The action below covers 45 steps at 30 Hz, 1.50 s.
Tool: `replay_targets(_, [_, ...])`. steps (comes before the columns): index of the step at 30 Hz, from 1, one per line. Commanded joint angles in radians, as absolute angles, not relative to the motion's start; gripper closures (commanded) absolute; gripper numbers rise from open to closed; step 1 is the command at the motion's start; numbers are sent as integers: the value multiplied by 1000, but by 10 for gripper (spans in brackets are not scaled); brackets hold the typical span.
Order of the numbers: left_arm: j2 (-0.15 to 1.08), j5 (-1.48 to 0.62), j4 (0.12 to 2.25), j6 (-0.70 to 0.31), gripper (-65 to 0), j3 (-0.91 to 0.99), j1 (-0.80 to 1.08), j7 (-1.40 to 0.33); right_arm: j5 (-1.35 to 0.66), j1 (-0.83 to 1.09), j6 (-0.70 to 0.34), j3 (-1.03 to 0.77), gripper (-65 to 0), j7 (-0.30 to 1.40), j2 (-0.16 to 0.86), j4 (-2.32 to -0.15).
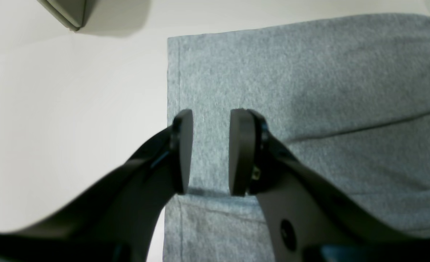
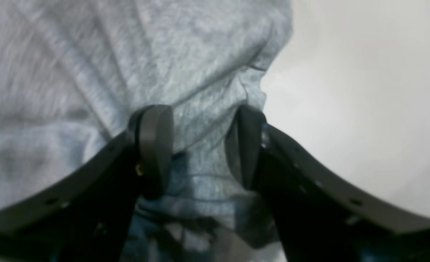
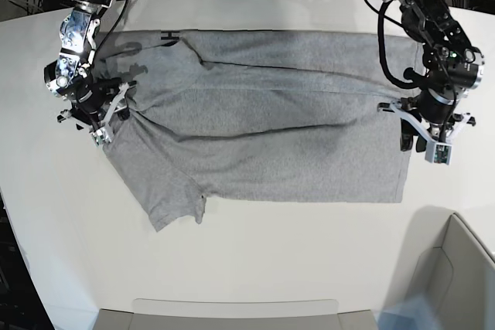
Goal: Fold the T-shirt properly
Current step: 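Grasp the side edge with the right gripper and fold it inward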
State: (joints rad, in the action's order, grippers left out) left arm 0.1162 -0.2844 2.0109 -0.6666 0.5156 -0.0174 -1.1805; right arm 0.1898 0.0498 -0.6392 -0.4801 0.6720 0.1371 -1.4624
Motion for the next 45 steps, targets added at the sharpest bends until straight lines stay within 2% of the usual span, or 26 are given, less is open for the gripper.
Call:
replay_targets(1, [124,-291,2026,-664,-165,513,-31,-1161,243,82,-679,-483,-291,765,134,-1500])
replay_targets(6, [124,-291,2026,-664,-165,513,-33,-1161,243,94,-684,-484,-291,768,90,-1699])
replay_targets(11, [124,-291,2026,-664,-165,513,-33,-1161,245,-71,-684,-484,-291,769,73,-1725])
replay_targets(15, [124,-291,2026,-664,-165,513,-33,-1161,249,-236,-684,-483,-291,769,77,-1589])
replay_targets(21, [125,-291,2026,-664,-165,513,-33,-1161,246,-458,-680,-483,-291,759,133,-1211])
replay_targets(25, [125,-291,2026,-664,-165,513,-33,-1161,246,-509,-673,-483,-291,619,151,-1015])
replay_targets(32, [125,-291,2026,-664,-165,518,-33,-1161,243,-547,-524,-484,-291,394,188,-699])
replay_targets(35, [125,-291,2026,-664,-165,518,-33,-1161,216,-541,-469,-484,-291,314,205,-657])
replay_targets(42, [125,-291,2026,-664,-166,515,-33,-1161,176,-553,-469,-466,-291,305,225,-647])
replay_targets(45, [125,-291,2026,-664,-166,513,-33,-1161,174,-578,-469,-424,-291,306,225,-576])
